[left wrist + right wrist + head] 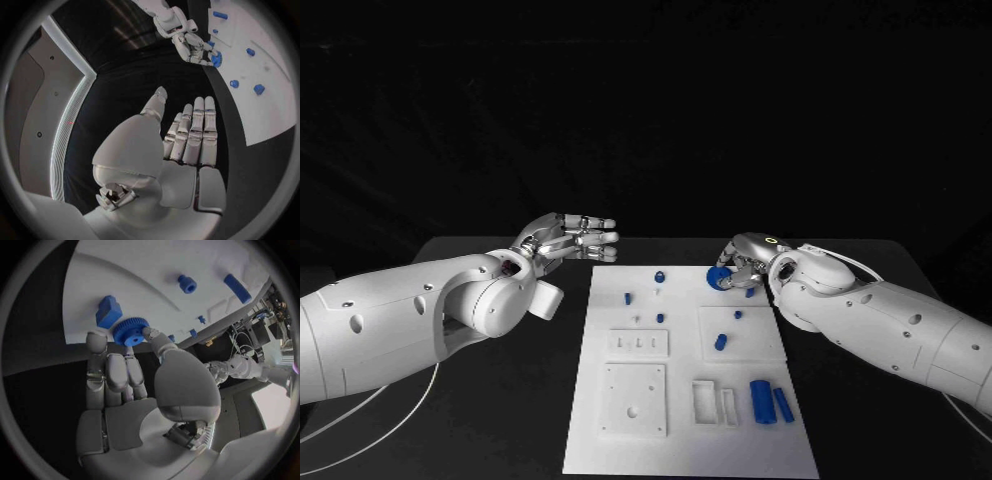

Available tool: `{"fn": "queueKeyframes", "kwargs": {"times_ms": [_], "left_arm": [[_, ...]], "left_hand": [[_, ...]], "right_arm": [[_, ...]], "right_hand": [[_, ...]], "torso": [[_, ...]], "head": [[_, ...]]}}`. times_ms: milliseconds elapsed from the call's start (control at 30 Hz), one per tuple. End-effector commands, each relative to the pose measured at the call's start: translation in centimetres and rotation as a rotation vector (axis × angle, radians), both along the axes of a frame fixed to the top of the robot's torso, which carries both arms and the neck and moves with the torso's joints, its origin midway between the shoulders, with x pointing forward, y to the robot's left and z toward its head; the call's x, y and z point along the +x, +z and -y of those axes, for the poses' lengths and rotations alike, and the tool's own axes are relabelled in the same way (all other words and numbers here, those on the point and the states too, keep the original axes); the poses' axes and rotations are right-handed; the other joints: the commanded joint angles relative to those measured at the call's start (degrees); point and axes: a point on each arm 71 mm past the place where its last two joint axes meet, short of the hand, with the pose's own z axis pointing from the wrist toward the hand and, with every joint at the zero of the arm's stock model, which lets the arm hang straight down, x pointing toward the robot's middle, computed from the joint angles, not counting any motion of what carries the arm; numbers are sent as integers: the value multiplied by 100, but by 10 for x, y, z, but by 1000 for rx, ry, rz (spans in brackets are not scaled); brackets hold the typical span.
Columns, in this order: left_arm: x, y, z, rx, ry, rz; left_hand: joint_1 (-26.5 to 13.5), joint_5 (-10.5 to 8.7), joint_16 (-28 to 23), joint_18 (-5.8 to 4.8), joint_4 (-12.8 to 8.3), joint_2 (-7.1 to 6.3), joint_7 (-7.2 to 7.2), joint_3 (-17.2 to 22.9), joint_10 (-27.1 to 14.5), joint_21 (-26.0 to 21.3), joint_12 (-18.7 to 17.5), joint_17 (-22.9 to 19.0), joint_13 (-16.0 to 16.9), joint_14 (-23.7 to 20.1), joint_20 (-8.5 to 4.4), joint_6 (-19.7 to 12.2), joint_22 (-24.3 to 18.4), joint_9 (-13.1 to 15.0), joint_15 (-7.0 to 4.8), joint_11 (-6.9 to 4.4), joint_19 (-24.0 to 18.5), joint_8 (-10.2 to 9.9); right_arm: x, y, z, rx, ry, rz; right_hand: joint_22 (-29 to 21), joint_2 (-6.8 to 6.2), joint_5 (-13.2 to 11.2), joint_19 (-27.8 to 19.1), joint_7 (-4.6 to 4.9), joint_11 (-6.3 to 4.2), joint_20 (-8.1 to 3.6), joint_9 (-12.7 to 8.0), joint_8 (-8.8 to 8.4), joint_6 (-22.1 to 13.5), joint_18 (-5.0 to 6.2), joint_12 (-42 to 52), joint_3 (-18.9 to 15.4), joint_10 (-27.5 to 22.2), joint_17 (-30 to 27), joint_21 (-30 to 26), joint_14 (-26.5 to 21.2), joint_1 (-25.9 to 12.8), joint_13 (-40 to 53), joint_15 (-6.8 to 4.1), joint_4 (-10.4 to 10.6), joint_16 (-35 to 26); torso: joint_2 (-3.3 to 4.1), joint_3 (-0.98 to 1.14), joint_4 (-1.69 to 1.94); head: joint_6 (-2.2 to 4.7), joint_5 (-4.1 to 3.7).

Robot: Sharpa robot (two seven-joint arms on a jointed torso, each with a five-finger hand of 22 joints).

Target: Assemble the parts on the task board

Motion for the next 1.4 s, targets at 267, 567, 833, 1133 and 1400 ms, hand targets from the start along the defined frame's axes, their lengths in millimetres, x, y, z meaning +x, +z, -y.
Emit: {"fn": "queueKeyframes", "kwargs": {"times_ms": [267, 567, 833, 1133, 1400], "left_arm": [[-1, 1, 1, -3, -16, 4], [-1, 1, 1, -2, -13, 4], [-1, 1, 1, -2, -12, 5], [-1, 1, 2, -3, -14, 5], [-1, 2, 5, -4, -19, 5]], "left_hand": [[-18, -32, 33, -39, 7, -41, 0, 17, -26, 19, 25, 6, 9, -15, 13, -47, -8, -5, 24, 4, -10, -25], [-18, -32, 33, -39, 7, -41, 0, 17, -26, 19, 25, 6, 9, -15, 13, -47, -8, -5, 24, 4, -10, -25], [-18, -32, 33, -39, 7, -41, 0, 17, -26, 19, 25, 6, 9, -15, 13, -47, -8, -5, 24, 4, -10, -25], [-22, -31, 35, -39, 10, -41, -1, 16, -24, 24, 26, 6, 9, -11, 12, -45, -7, -5, 23, 3, -7, -25], [-22, -31, 35, -39, 10, -41, -1, 16, -24, 24, 26, 6, 9, -11, 12, -45, -7, -5, 23, 3, -7, -25]], "right_arm": [[-5, -5, -2, -54, -13, 6], [-16, 9, -18, -32, 12, 77], [-29, 23, -43, -24, 64, 146], [-34, 29, -68, -1, 97, 186], [-33, 24, -97, 18, 147, 180]], "right_hand": [[42, 92, 106, 233, -68, -43, -1, -157, 38, 263, 39, -26, 225, 50, -19, -15, 28, -134, 78, -32, -27, 5], [58, 52, 63, 241, -86, -52, -17, -191, 39, 299, 26, -24, 181, 67, -16, 18, 30, -169, 82, -46, 61, 6], [75, -14, -59, 243, -93, -49, -17, -211, 38, 326, 11, -30, 228, 87, -23, 69, 31, -117, 85, -46, 165, 1], [78, -68, -147, 239, -97, -50, -24, -212, 39, 347, 8, -51, 363, 85, -41, 66, 26, -96, 74, -52, 243, -17], [72, -58, -163, 240, -86, -44, -24, -222, 36, 311, 7, -71, 407, 75, -62, 50, 23, -86, 61, -52, 267, -41]], "torso": [[2, 1, 2], [-11, -7, -15], [-9, -9, -1], [4, -7, 18], [11, -6, 22]], "head": [[15, 4], [30, 23], [49, 26], [68, 58], [83, 70]]}}
